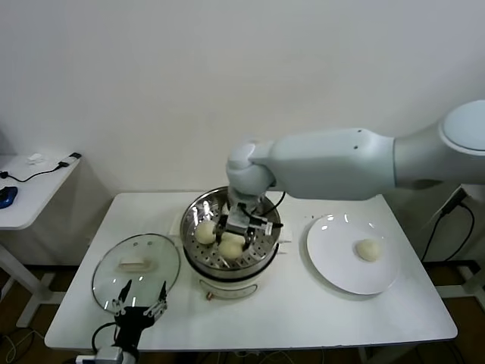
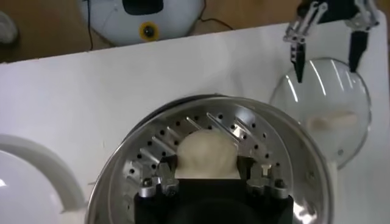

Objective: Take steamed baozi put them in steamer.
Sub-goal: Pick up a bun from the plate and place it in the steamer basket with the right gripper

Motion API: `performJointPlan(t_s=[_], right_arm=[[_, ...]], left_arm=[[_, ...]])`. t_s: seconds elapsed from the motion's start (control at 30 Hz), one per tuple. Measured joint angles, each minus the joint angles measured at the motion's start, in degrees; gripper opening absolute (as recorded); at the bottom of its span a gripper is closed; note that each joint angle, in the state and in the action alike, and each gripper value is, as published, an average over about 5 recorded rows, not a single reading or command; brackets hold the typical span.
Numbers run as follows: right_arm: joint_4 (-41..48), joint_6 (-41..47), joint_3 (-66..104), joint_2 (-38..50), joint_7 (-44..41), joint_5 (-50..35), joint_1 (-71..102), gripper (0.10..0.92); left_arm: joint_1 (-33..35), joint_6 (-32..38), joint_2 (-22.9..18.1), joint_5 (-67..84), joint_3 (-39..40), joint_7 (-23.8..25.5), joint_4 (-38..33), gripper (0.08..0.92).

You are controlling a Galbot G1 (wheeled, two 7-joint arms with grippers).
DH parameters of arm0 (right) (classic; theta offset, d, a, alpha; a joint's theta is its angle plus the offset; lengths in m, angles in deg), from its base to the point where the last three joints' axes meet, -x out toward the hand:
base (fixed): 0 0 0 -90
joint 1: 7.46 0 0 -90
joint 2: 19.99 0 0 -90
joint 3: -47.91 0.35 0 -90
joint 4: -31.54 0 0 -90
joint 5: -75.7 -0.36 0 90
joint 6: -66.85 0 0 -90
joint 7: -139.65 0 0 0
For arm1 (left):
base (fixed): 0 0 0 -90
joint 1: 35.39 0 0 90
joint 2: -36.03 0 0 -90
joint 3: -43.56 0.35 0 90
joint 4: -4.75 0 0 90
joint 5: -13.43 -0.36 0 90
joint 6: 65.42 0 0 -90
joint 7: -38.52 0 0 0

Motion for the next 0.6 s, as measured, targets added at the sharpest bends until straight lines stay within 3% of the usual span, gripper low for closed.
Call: performJointPlan(t_s=[0.2, 0.4, 0.6], right_arm=[[1.8, -1.5, 0.2, -1.1, 1.3, 2.6, 3.0, 0.662], [2.9, -3.0, 0.7, -1.2, 2.5, 3.8, 4.4, 0.787], [3.2, -4.4, 1.5, -0.1, 2.0, 2.3, 3.2, 0.822]], left_arm=[[0.0, 0.1, 0.0, 0.1, -0.1, -0.1, 0.0, 0.823], [0.2, 0.2, -0.1, 0.1, 0.0, -0.2, -0.3, 0.823], [0.5, 0.3, -0.2, 0.1, 0.0, -0.2, -0.7, 0.823]])
